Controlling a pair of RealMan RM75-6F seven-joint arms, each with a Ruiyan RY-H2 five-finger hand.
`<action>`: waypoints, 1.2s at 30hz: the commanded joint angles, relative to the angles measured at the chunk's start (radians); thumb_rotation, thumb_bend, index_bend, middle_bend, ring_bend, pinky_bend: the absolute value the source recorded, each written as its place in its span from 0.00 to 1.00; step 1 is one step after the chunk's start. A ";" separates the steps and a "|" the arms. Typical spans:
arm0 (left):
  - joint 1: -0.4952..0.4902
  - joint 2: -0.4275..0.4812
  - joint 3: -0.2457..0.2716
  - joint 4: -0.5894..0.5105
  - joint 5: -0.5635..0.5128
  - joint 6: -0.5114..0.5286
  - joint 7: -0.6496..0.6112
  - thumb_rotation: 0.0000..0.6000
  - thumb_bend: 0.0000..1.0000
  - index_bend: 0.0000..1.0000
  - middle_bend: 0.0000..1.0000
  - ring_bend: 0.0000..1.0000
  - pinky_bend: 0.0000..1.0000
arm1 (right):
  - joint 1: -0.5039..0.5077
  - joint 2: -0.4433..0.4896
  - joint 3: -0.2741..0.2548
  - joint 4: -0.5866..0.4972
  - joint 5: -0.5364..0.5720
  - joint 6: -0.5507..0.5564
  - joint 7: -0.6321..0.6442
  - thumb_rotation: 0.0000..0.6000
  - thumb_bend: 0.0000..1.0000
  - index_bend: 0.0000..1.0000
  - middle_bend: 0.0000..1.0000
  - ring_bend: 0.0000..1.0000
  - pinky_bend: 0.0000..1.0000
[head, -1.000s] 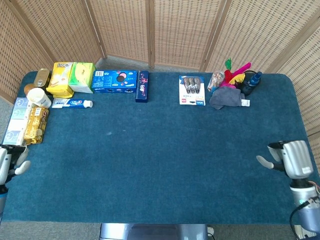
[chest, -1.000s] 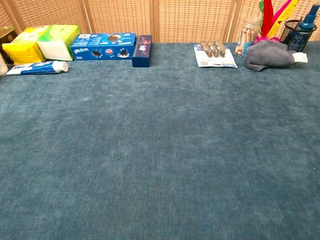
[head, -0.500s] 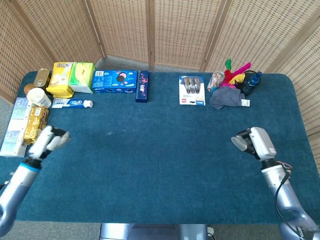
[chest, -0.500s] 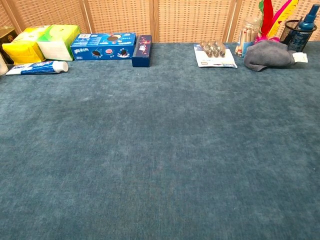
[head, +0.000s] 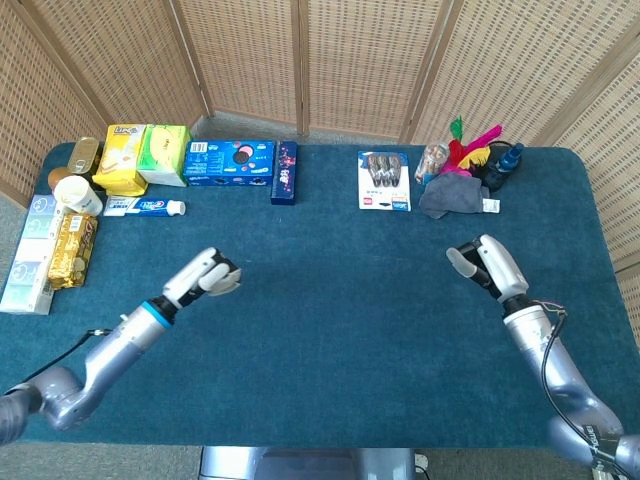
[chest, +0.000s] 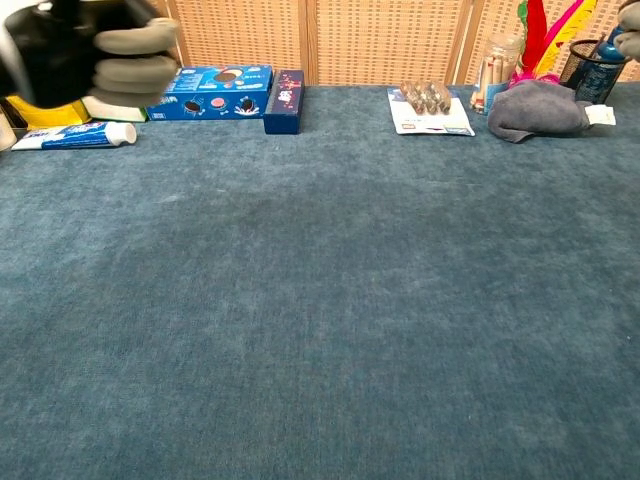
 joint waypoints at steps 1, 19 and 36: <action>-0.038 -0.032 -0.023 -0.030 -0.044 -0.038 0.048 0.00 0.00 1.00 1.00 1.00 1.00 | 0.007 -0.004 -0.001 0.012 0.008 -0.012 0.010 0.00 0.00 1.00 1.00 1.00 1.00; -0.057 -0.116 -0.048 -0.047 -0.155 -0.019 0.159 0.00 0.00 1.00 1.00 1.00 1.00 | -0.001 0.012 -0.009 0.028 -0.005 -0.006 0.066 0.00 0.00 1.00 1.00 1.00 1.00; -0.033 -0.217 -0.046 0.002 -0.125 0.082 0.072 0.00 0.00 1.00 1.00 1.00 1.00 | -0.016 -0.013 0.006 0.024 -0.037 0.004 0.336 0.00 0.00 1.00 1.00 1.00 1.00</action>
